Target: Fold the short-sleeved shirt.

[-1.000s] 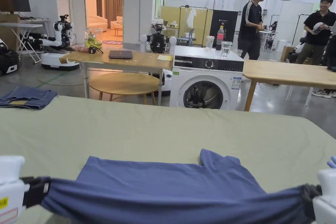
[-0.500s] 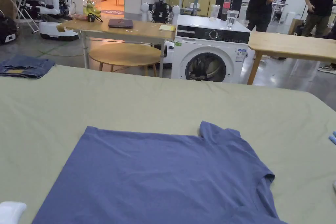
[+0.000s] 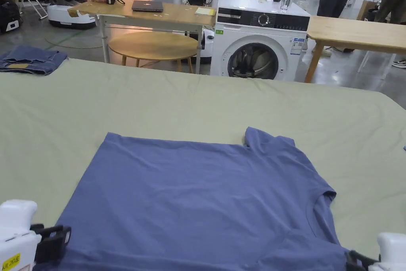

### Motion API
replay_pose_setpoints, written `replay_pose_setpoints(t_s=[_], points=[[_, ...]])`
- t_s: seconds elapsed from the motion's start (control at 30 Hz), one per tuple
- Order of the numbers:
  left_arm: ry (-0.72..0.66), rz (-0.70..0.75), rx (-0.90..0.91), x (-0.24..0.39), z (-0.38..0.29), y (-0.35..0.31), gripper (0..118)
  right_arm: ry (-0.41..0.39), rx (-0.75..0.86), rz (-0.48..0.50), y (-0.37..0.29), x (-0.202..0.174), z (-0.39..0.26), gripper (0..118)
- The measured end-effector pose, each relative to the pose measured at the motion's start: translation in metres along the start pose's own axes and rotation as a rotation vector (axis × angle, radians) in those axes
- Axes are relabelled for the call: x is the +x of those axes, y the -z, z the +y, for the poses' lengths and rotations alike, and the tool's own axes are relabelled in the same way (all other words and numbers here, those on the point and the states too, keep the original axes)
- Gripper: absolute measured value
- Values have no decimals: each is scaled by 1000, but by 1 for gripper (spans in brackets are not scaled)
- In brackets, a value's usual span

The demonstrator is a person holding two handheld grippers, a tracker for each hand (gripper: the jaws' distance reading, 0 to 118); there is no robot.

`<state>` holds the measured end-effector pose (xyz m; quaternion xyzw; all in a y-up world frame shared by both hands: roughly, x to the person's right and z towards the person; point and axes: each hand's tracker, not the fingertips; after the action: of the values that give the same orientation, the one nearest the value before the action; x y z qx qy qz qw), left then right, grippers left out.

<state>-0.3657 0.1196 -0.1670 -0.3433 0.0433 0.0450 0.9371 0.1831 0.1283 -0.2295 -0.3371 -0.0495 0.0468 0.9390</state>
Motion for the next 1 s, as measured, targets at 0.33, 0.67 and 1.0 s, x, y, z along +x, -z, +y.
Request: replay_pose_setpoints(t_s=[0.33, 0.67, 1.0], points=[[-12, 10, 394, 59, 26, -19, 37, 60, 403, 72, -34, -77, 20, 21], [19, 86, 368, 72, 31, -37, 0, 65, 460, 124, -49, -108, 22, 0], [-107, 38, -107, -15, 6, -25, 0, 67, 353, 122, -28, -101, 11, 0]])
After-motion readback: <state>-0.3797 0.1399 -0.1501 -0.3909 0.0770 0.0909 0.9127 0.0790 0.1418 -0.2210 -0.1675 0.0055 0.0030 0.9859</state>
